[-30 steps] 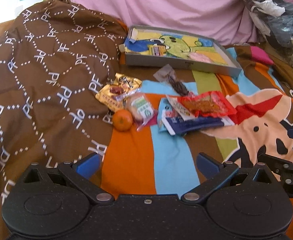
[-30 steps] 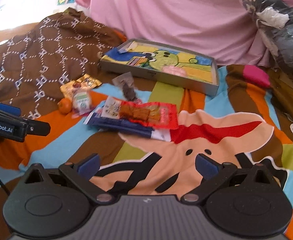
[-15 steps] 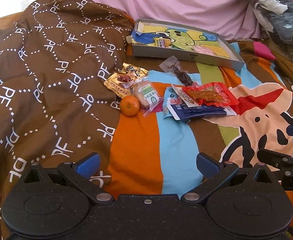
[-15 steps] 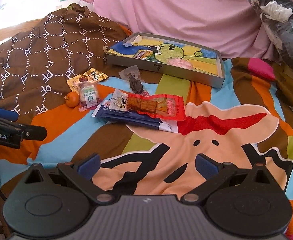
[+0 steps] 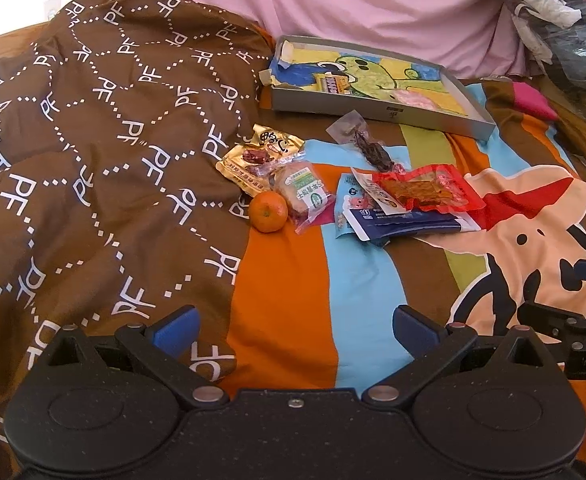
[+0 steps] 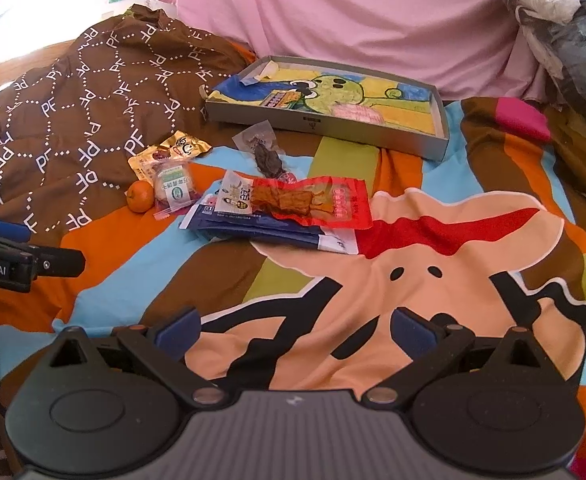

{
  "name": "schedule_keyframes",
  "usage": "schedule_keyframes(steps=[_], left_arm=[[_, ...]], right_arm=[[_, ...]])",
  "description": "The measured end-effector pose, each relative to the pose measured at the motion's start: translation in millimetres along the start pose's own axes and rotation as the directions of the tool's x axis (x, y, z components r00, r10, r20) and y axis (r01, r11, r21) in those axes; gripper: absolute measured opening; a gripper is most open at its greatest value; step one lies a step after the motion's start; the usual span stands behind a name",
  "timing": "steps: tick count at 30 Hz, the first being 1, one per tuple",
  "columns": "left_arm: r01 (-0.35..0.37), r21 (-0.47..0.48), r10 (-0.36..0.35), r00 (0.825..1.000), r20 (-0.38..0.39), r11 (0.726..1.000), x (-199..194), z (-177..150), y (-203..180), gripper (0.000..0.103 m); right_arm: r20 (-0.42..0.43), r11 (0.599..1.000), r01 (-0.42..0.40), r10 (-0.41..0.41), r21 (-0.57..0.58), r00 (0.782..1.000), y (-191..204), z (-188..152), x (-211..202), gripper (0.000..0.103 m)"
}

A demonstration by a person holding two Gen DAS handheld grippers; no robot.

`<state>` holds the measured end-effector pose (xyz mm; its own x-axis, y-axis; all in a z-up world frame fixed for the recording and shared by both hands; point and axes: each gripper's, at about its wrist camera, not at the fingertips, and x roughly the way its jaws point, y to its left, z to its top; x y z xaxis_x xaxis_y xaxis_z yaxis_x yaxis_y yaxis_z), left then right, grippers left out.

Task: Organize snacks
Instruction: 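Withdraw both tools from the tray back over the remaining snacks, then grasp the mandarin orange with left tool while right tool approaches the blue stick packet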

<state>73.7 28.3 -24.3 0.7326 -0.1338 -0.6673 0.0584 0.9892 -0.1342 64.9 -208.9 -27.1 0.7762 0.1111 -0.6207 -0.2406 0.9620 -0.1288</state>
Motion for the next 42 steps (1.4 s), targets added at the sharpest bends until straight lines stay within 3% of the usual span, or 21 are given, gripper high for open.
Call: schedule_keyframes(steps=[11, 22, 31, 37, 42], left_arm=[[-0.027, 0.099, 0.027, 1.0, 0.004, 0.995, 14, 27, 16, 0.102], [0.004, 0.21, -0.005, 1.0, 0.007, 0.978, 48, 51, 24, 0.102], [0.025, 0.234, -0.025, 1.0, -0.002, 0.972, 70, 63, 33, 0.102], [0.066, 0.338, -0.06, 0.998, -0.026, 0.939, 92, 67, 26, 0.102], [0.105, 0.375, -0.096, 0.995, -0.041, 0.921, 105, 70, 22, 0.095]], right_arm=[[0.017, 0.997, -0.067, 0.066, 0.036, 0.998, 6, 18, 23, 0.103], [-0.009, 0.986, -0.152, 0.153, 0.074, 0.988, 12, 44, 57, 0.103], [-0.052, 0.96, -0.19, 0.204, 0.207, 0.978, 5, 62, 95, 0.103], [-0.089, 0.924, -0.198, 0.238, 0.327, 0.967, -5, 70, 122, 0.103], [-0.121, 0.85, -0.194, 0.286, 0.489, 0.95, -13, 69, 142, 0.103]])
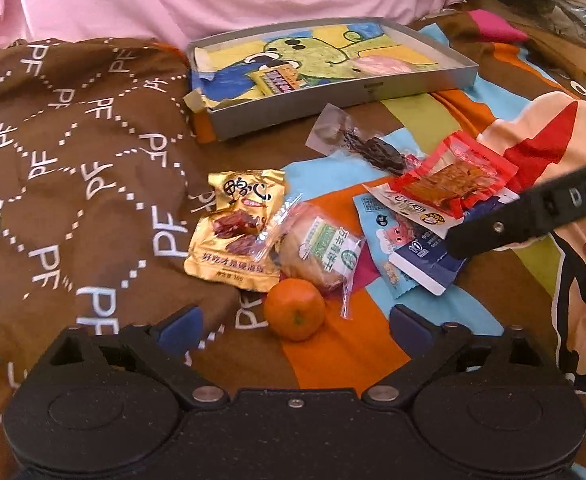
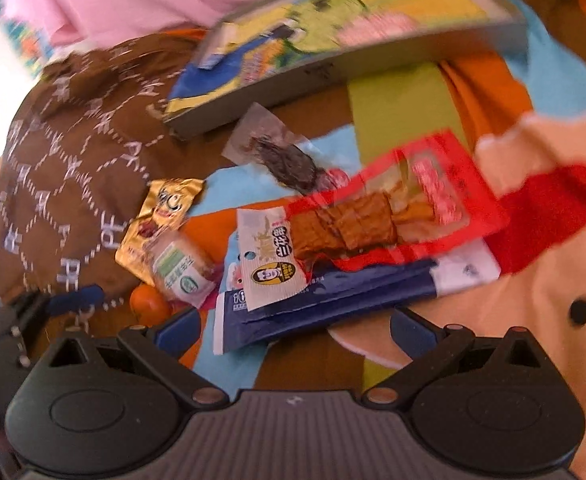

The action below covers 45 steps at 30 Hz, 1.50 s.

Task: Organize snacks
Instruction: 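Grasp the mandarin orange with left tool while right tool approaches the blue stick packet, then grasp and lift the blue stick packet with right tool while left tool holds the orange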

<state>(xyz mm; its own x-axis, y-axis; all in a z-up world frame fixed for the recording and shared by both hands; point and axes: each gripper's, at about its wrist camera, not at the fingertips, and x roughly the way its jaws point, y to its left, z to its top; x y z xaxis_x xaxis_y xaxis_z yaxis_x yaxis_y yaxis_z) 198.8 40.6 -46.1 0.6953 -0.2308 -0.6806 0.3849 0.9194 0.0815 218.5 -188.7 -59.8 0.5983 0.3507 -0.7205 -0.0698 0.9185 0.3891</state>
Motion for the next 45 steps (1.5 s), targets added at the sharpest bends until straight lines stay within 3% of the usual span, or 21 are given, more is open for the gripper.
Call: schedule_keyframes(steps=[3, 5, 10, 15, 19, 24, 29, 37, 40, 45], left_arm=[[0.022, -0.015, -0.022, 1.0, 0.0, 1.0, 5, 2, 3, 0.087], [0.03, -0.027, -0.03, 1.0, -0.005, 0.999, 8, 2, 4, 0.079], [0.031, -0.058, -0.033, 0.999, -0.039, 0.998, 19, -1, 7, 0.049], [0.037, -0.069, -0.039, 0.999, -0.028, 0.997, 20, -2, 5, 0.04], [0.035, -0.092, -0.037, 0.999, -0.021, 0.995, 18, -4, 5, 0.037], [0.041, -0.133, -0.043, 0.999, -0.016, 0.99, 12, -7, 5, 0.037], [0.07, -0.153, -0.074, 0.997, -0.021, 0.986, 4, -10, -3, 0.037], [0.132, -0.189, -0.141, 0.989, -0.035, 0.973, -4, -13, -23, 0.037], [0.146, -0.187, -0.156, 0.987, -0.039, 0.972, -4, -13, -30, 0.037], [0.138, -0.178, -0.147, 0.988, -0.043, 0.974, -4, -13, -35, 0.037]], right_arm=[[0.014, 0.995, -0.035, 0.033, 0.096, 0.999, -5, -1, 4, 0.101], [0.024, 0.991, -0.036, 0.034, 0.129, 0.999, -6, -1, 6, 0.094], [0.045, 0.977, -0.037, 0.028, 0.211, 0.999, -8, -4, 8, 0.078], [0.058, 0.954, -0.055, 0.04, 0.294, 0.998, -15, -8, 10, 0.062], [0.045, 0.934, -0.075, 0.064, 0.348, 0.997, -19, -10, 11, 0.041], [0.051, 0.931, -0.097, 0.084, 0.352, 0.995, -22, -14, 7, 0.031], [0.025, 0.953, -0.085, 0.081, 0.289, 0.996, -22, -19, -5, 0.022], [-0.051, 0.984, -0.082, 0.091, 0.157, 0.995, -30, -31, -41, 0.018], [-0.067, 0.986, -0.097, 0.106, 0.138, 0.992, -36, -33, -50, 0.028], [-0.053, 0.969, -0.11, 0.125, 0.222, 0.991, -45, -28, -38, 0.046]])
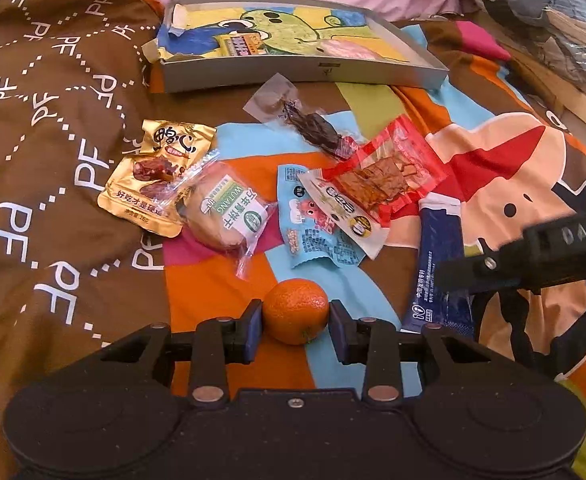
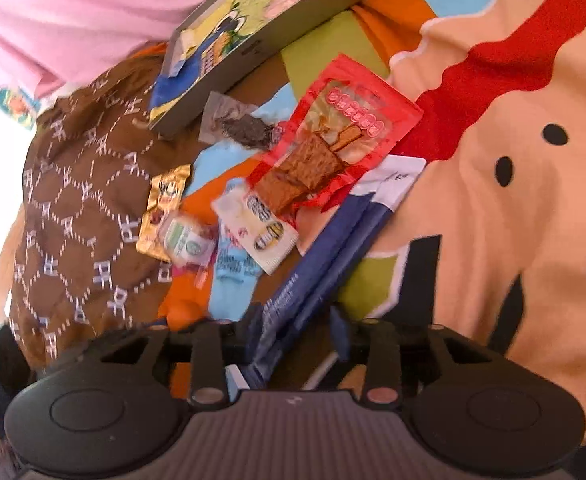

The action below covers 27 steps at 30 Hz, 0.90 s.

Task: Organize snacks
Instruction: 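Grasp and lift the blue stick packet with right tool while left tool holds the orange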

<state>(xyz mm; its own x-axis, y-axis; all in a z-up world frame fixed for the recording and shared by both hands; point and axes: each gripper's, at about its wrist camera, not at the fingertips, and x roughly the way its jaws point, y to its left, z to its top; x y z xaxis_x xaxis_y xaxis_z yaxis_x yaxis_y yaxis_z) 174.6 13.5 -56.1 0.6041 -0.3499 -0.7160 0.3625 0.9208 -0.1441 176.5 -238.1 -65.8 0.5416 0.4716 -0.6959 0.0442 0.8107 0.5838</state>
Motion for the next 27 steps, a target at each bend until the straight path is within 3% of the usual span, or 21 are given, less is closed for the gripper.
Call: schedule_keyframes(steps=[5, 7, 9, 10, 11, 16, 27], left_arm=[[-0.02, -0.015, 0.02, 1.0, 0.005, 1.0, -1, -1, 0, 0.037], [-0.023, -0.022, 0.024, 1.0, 0.008, 0.999, -2, -1, 1, 0.037], [-0.026, -0.026, 0.027, 1.0, 0.01, 0.999, -2, -2, 0, 0.037], [-0.027, -0.027, 0.028, 1.0, 0.011, 0.999, -3, -2, 0, 0.037], [-0.028, -0.029, 0.028, 1.0, 0.012, 0.999, -3, -3, 0, 0.037], [-0.029, -0.033, 0.03, 0.999, 0.014, 0.999, -5, -4, -1, 0.037], [-0.022, -0.041, 0.023, 0.999, 0.023, 0.999, -11, -6, -9, 0.037]], right_arm=[[0.037, 0.998, 0.028, -0.031, 0.063, 0.999, 11, 8, 20, 0.062], [0.043, 0.995, 0.067, -0.071, 0.078, 0.997, 17, 9, 26, 0.062], [0.054, 0.991, 0.1, -0.105, 0.089, 0.993, 19, 9, 28, 0.052], [0.059, 0.988, 0.128, -0.133, 0.088, 0.989, 19, 8, 28, 0.034], [0.06, 0.986, 0.141, -0.147, 0.088, 0.987, 18, 7, 27, 0.031], [0.073, 0.986, 0.085, -0.096, 0.141, 0.993, 5, 4, 20, 0.021], [0.056, 0.995, 0.096, -0.098, 0.031, 0.994, 5, -6, -14, 0.014]])
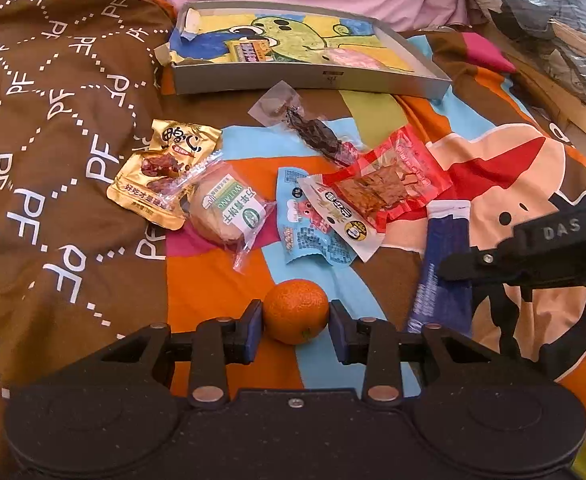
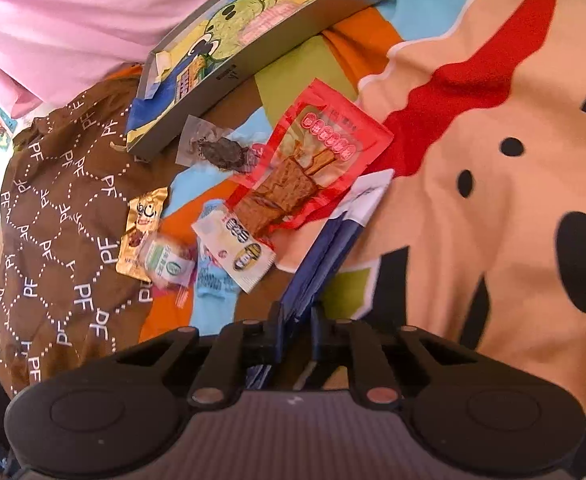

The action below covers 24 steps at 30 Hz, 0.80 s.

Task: Organize snacks
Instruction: 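Grasp and lift the blue stick packet with right tool while left tool holds the orange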

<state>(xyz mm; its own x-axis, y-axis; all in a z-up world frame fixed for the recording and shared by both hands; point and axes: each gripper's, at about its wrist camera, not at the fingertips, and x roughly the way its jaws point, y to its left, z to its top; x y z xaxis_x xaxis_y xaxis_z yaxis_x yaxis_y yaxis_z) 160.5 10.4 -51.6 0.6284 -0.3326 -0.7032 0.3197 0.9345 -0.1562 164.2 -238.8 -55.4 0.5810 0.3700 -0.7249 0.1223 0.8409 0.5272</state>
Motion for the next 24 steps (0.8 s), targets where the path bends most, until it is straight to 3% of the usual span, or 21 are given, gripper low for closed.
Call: schedule_keyframes(steps=[6, 8, 12, 17, 24], left_arm=[[0.005, 0.0, -0.005, 1.0, 0.001, 1.0, -2, -2, -4, 0.037], [0.003, 0.0, -0.003, 1.0, 0.001, 1.0, -3, -3, -5, 0.037], [0.0, -0.006, 0.0, 1.0, 0.002, 1.0, -5, -4, -7, 0.037], [-0.007, -0.013, 0.007, 1.0, 0.011, 1.0, -7, -5, -7, 0.037], [-0.02, -0.033, 0.021, 0.999, 0.025, 0.999, -13, -6, -11, 0.037]], right_arm=[[-0.041, 1.0, -0.027, 0.026, -0.009, 0.999, 0, -5, 0, 0.014], [-0.051, 0.999, -0.038, 0.039, 0.018, 0.998, -2, -3, 5, 0.027], [-0.063, 0.993, -0.065, 0.071, 0.098, 0.995, -8, 2, 22, 0.033], [-0.035, 0.997, -0.049, 0.051, 0.054, 0.998, -2, 0, 21, 0.015], [0.001, 0.993, -0.015, 0.015, -0.113, 1.0, 16, -13, 3, 0.008]])
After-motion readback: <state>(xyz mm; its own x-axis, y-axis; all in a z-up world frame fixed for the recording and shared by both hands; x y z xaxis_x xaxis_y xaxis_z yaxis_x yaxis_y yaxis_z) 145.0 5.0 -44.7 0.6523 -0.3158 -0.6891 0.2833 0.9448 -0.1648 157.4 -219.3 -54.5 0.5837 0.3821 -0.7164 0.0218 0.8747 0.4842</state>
